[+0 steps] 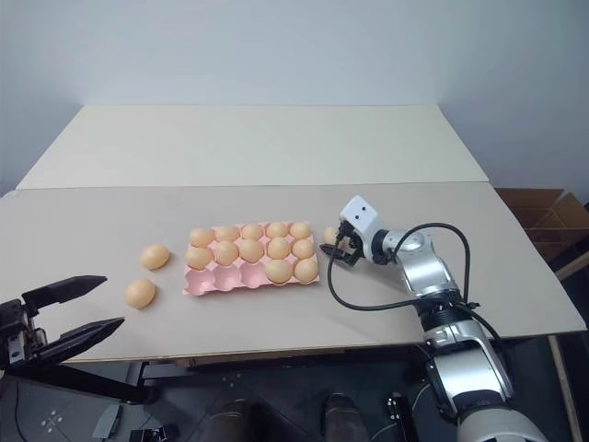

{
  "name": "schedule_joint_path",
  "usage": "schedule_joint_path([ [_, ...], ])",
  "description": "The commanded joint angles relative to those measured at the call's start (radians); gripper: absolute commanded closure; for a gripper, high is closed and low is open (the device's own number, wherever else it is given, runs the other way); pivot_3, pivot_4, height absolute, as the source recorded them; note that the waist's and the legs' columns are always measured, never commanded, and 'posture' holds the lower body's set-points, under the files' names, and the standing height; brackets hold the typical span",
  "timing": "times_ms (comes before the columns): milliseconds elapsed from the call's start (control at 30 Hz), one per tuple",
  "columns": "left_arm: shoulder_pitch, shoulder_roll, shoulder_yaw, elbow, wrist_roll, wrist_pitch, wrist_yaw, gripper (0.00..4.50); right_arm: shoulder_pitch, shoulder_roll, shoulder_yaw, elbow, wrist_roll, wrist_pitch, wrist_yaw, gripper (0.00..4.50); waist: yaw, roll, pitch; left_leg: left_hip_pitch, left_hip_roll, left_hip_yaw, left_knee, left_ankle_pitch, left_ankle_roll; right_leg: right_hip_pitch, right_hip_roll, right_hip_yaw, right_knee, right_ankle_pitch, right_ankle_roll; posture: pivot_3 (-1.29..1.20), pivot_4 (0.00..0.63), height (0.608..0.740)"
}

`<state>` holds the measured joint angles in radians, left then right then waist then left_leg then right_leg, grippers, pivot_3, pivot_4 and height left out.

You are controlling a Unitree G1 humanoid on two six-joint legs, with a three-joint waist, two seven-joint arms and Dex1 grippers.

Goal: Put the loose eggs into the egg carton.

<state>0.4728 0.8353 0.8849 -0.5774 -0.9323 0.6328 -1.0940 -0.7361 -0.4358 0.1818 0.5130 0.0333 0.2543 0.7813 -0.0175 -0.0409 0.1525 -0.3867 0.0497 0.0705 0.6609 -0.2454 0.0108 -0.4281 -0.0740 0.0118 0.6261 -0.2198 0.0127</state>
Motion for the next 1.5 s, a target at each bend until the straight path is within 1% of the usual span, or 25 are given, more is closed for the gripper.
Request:
schedule_joint_path([
  [33,0.007,0.005,0.036,-0.024,-0.019,-0.004,0.006,0.00,-0.034,0.007,-0.023,0.014,0.002,-0.025,-0.002,0.96,0.001,0.000,0.000,0.000,0.000,0.000,0.000,0.000,0.000,0.000,0.000,0.000,0.000,0.000,0.000,0.00,0.150,0.740],
  [67,0.007,0.008,0.036,-0.023,-0.019,-0.005,0.006,0.00,-0.033,0.008,-0.028,0.010,0.005,-0.023,-0.001,1.26,0.001,0.000,0.000,0.000,0.000,0.000,0.000,0.000,0.000,0.000,0.000,0.000,0.000,-0.001,-0.001,0.00,0.150,0.740],
  [133,0.001,0.016,0.032,-0.016,-0.020,-0.006,0.005,0.00,-0.026,0.010,-0.039,-0.015,0.016,-0.009,-0.002,2.06,-0.001,0.000,0.000,0.000,0.000,0.000,0.000,0.000,0.000,0.000,0.000,0.000,0.000,-0.001,-0.001,0.00,0.150,0.740],
  [200,-0.012,0.027,0.023,-0.005,-0.017,-0.008,0.003,0.00,-0.013,0.005,-0.048,-0.064,0.021,0.004,-0.008,2.52,-0.002,0.000,0.000,0.000,0.000,0.000,0.000,0.000,0.000,0.000,0.000,0.000,0.000,-0.001,-0.001,0.00,0.150,0.740],
  [333,-0.058,0.056,-0.006,0.035,-0.005,-0.013,-0.010,0.00,0.017,-0.008,-0.079,-0.282,0.037,0.097,-0.039,2.58,-0.001,0.001,0.001,0.000,0.000,0.000,0.000,0.000,0.000,0.000,0.000,0.000,0.001,0.000,0.001,0.00,0.150,0.740],
  [400,-0.092,0.073,-0.026,0.064,-0.005,-0.014,-0.018,0.00,0.025,-0.004,-0.082,-0.440,0.053,0.190,-0.054,2.58,0.000,0.002,0.001,0.000,0.000,0.000,0.000,0.000,0.000,-0.001,0.000,0.000,0.002,0.000,0.001,0.00,0.150,0.740],
  [500,-0.129,0.092,-0.060,0.100,0.009,-0.017,-0.036,0.00,0.049,0.045,-0.018,-0.657,0.083,0.326,-0.066,2.58,-0.002,0.002,0.001,0.000,0.001,-0.001,0.000,0.000,0.000,-0.001,0.001,-0.001,0.002,0.001,0.001,0.00,0.150,0.740],
  [567,-0.147,0.099,-0.076,0.113,0.016,-0.018,-0.044,0.00,0.065,0.094,0.036,-0.736,0.089,0.390,-0.087,2.58,-0.009,0.002,0.001,0.001,0.002,0.000,0.000,0.000,0.000,-0.001,0.002,-0.001,0.002,0.001,0.001,0.00,0.150,0.740],
  [600,-0.154,0.100,-0.082,0.117,0.019,-0.018,-0.045,0.00,0.070,0.112,0.052,-0.756,0.091,0.414,-0.096,2.58,-0.011,0.002,0.001,0.001,0.002,0.000,-0.001,0.000,0.000,-0.001,0.002,-0.001,0.003,0.000,0.001,0.00,0.150,0.740],
  [733,-0.185,0.100,-0.110,0.135,0.037,-0.025,-0.049,0.00,0.104,0.173,0.229,-0.777,-0.002,0.412,-0.144,2.58,-0.011,0.002,0.001,0.000,0.002,-0.001,-0.001,0.000,0.000,-0.002,0.002,-0.001,0.003,0.000,0.000,0.00,0.150,0.740],
  [800,-0.196,0.099,-0.121,0.139,0.043,-0.027,-0.050,0.00,0.106,0.195,0.267,-0.753,-0.030,0.421,-0.173,2.58,-0.008,0.002,0.001,0.000,0.001,-0.001,-0.001,0.000,-0.001,-0.002,0.001,-0.002,0.003,0.000,0.000,0.00,0.150,0.740],
  [900,-0.210,0.097,-0.135,0.144,0.051,-0.032,-0.053,0.00,0.105,0.186,0.313,-0.724,-0.079,0.418,-0.189,2.58,-0.004,0.002,0.001,-0.002,0.000,0.000,-0.001,0.001,-0.002,-0.004,-0.001,-0.001,0.003,0.000,-0.001,0.00,0.150,0.740],
  [967,-0.215,0.095,-0.141,0.145,0.054,-0.035,-0.054,0.00,0.107,0.175,0.328,-0.721,-0.097,0.414,-0.187,1.85,-0.001,0.001,0.001,-0.002,-0.001,0.000,-0.001,0.001,-0.002,-0.004,-0.001,-0.001,0.002,0.000,-0.001,0.00,0.150,0.740],
  [1000,-0.216,0.095,-0.142,0.145,0.055,-0.036,-0.054,0.00,0.108,0.174,0.327,-0.726,-0.098,0.415,-0.184,1.64,-0.001,0.001,0.000,-0.002,-0.001,0.000,-0.001,0.001,-0.002,-0.004,-0.001,-0.001,0.002,0.000,-0.001,0.00,0.150,0.740],
  [1133,-0.218,0.095,-0.140,0.149,0.056,-0.039,-0.060,0.00,0.098,0.184,0.280,-0.801,-0.063,0.449,-0.168,0.16,-0.001,0.001,0.000,-0.003,0.000,0.000,-0.001,0.001,-0.002,-0.005,0.000,-0.001,0.003,0.000,0.000,0.00,0.150,0.740],
  [1167,-0.220,0.095,-0.142,0.149,0.058,-0.039,-0.059,0.00,0.094,0.184,0.265,-0.819,-0.054,0.457,-0.165,0.01,-0.001,0.001,0.000,-0.003,0.001,0.000,-0.001,0.001,-0.002,-0.006,0.000,-0.001,0.003,0.000,0.001,0.00,0.150,0.740],
  [1367,-0.220,0.090,-0.134,0.151,0.067,-0.040,-0.062,0.00,0.106,0.136,0.122,-0.991,0.065,0.524,-0.117,0.01,0.000,0.001,0.000,-0.004,0.001,0.000,-0.001,0.001,-0.002,-0.007,0.001,-0.001,0.004,0.000,0.001,0.00,0.150,0.740],
  [1500,-0.204,0.087,-0.115,0.147,0.070,-0.037,-0.066,0.00,0.136,0.053,-0.014,-1.083,0.180,0.569,-0.056,0.01,0.004,0.001,0.000,-0.004,0.000,0.000,-0.001,0.001,-0.002,-0.006,0.000,-0.001,0.003,0.000,0.001,0.00,0.150,0.740],
])
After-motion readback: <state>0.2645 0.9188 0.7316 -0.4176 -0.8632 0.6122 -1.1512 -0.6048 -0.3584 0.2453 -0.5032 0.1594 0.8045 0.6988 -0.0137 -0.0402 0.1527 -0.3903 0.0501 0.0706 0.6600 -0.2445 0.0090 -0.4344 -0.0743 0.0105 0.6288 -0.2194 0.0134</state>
